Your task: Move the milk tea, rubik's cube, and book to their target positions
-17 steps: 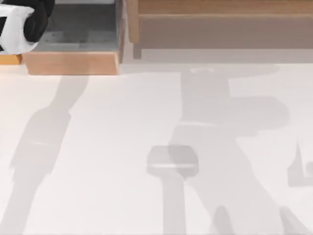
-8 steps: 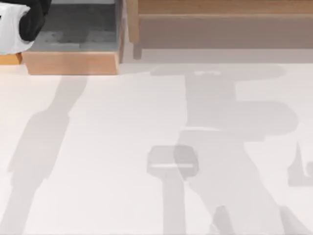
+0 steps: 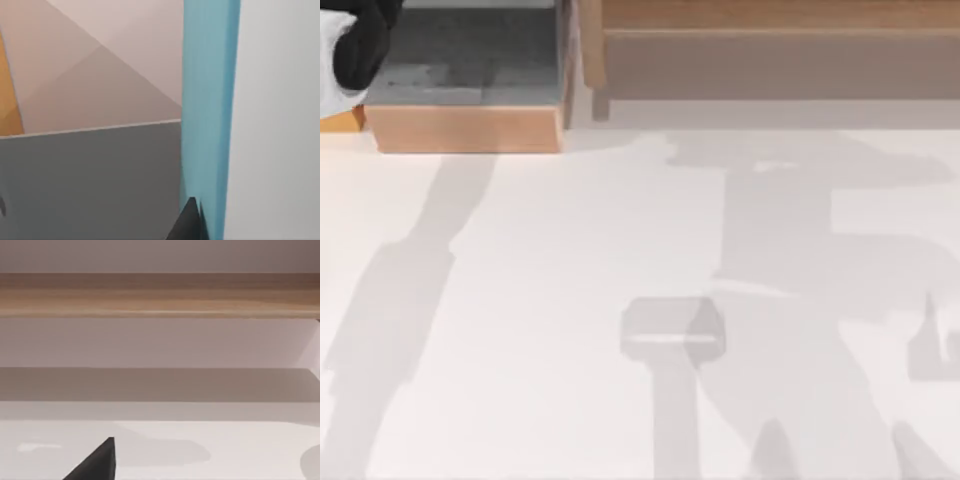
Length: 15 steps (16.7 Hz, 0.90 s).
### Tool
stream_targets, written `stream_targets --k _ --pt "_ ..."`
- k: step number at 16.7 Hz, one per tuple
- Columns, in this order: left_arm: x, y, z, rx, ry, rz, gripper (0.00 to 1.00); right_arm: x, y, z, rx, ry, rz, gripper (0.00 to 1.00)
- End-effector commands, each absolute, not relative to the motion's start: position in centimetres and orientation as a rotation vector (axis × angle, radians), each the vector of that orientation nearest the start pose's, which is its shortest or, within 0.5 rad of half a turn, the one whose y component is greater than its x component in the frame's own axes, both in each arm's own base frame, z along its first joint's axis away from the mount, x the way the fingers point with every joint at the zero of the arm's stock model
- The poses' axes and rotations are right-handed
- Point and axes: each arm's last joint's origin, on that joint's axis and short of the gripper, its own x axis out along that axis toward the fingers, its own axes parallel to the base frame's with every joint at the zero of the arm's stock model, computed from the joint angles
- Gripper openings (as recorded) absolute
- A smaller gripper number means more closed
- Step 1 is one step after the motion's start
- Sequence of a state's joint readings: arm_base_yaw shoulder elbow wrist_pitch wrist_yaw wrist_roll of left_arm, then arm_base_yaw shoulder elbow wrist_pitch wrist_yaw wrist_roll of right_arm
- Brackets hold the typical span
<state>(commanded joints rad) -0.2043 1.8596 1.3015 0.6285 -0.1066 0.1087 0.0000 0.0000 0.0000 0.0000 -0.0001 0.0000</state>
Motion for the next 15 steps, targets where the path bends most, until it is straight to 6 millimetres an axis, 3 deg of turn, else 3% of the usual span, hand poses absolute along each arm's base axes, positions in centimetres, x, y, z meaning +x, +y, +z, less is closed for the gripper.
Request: stream_targets --k 4,7,11,15 --pt "39.1 -5.9 29.9 0.352 -0.16 -0.14 0.0 10.6 -0.1 16.0 0.0 0.0 0.0 1.0" --pt "35.7 -3.0 29.5 0.667 -0.201 -0.175 0.0 10.6 -0.1 16.0 0.0 0.0 0.0 1.0" --pt "31.7 2.4 26.0 1.149 -0.17 -0.198 0.0 10.6 -0.1 16.0 0.0 0.0 0.0 1.0" --pt "28.0 9.6 19.8 1.514 0.03 -0.237 0.0 10.6 -0.1 16.0 0.0 0.0 0.0 1.0"
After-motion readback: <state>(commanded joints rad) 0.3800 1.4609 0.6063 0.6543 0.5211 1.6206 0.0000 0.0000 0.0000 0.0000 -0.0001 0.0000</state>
